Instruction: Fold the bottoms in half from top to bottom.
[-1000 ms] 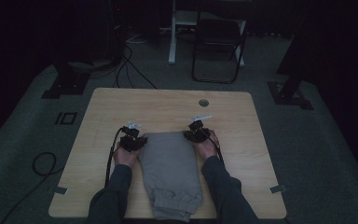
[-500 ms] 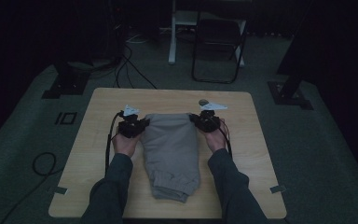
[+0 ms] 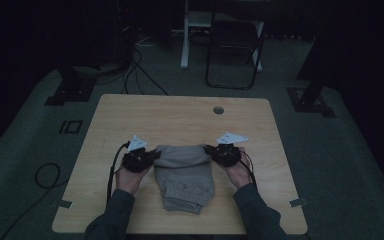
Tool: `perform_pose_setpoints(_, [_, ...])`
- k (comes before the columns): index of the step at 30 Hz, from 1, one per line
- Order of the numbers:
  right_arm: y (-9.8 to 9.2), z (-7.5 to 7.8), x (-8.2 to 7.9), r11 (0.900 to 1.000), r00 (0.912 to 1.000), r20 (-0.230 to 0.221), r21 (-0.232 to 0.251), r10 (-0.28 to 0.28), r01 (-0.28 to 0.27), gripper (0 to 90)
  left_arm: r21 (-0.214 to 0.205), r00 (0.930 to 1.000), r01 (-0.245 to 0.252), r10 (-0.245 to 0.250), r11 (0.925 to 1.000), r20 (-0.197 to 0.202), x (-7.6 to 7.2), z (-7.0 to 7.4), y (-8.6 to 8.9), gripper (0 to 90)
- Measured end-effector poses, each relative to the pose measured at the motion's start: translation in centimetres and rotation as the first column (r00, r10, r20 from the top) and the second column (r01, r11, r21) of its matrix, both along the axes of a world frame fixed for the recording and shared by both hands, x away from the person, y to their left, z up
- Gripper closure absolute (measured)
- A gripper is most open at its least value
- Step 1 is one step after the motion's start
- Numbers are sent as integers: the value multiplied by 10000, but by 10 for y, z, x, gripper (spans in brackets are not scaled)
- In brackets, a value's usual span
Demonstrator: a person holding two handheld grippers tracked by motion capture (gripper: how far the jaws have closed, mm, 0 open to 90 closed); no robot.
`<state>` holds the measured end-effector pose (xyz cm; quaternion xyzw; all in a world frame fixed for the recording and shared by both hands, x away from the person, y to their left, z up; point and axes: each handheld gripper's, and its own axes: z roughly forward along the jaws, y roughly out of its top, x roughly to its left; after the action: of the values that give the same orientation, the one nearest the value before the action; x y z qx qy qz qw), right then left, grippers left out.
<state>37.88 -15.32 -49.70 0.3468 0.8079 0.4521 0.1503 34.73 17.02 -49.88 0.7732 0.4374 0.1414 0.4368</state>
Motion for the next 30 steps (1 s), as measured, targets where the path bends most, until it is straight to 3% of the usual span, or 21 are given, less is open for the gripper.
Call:
perform_pose_setpoints(2, [0, 0, 0, 10000, 10000, 0, 0, 0, 0, 858, 214, 9998, 119, -115, 9997, -156, -4, -6, -1, 824])
perform_pose_setpoints(3, [0, -5, -4, 9998, 9999, -87, -150, 88, -89, 857, 307, 9988, 215, -201, 9993, -446, -11, -18, -2, 824])
perform_pose_setpoints(5, [3, -20, -14, 9979, 9985, -472, -575, 271, -298, 857, 430, 9970, 269, -236, 9987, -739, -16, -30, -3, 824])
perform_pose_setpoints(8, [5, -33, -20, 9957, 9949, -948, -817, 352, -430, 856, 632, 9932, 284, -210, 9976, -1145, -19, -43, -5, 823])
perform_pose_setpoints(10, [8, -46, -23, 9901, 9913, -1275, -1308, 339, -507, 854, 630, 9941, 222, -153, 9978, -1076, -20, -45, -6, 823])
perform_pose_setpoints(14, [6, -47, -21, 9936, 9888, -1477, -1060, 231, -390, 853, 1135, 9959, 153, -51, 9934, -900, -16, -44, -12, 822])
perform_pose_setpoints(18, [8, -47, -13, 9909, 9918, -1273, -1328, 56, -227, 851, 1359, 9975, -110, 204, 9907, -675, -3, -44, -16, 823])
perform_pose_setpoints(24, [11, -48, 13, 9913, 9923, -1162, -1282, -435, 285, 850, 1513, 9969, -580, 653, 9868, -439, 28, -45, -20, 823])
perform_pose_setpoints(30, [18, -47, 42, 9847, 9900, -1031, -1547, -963, 796, 850, 1501, 9909, -1221, 1291, 9811, -375, 59, -45, -24, 822])
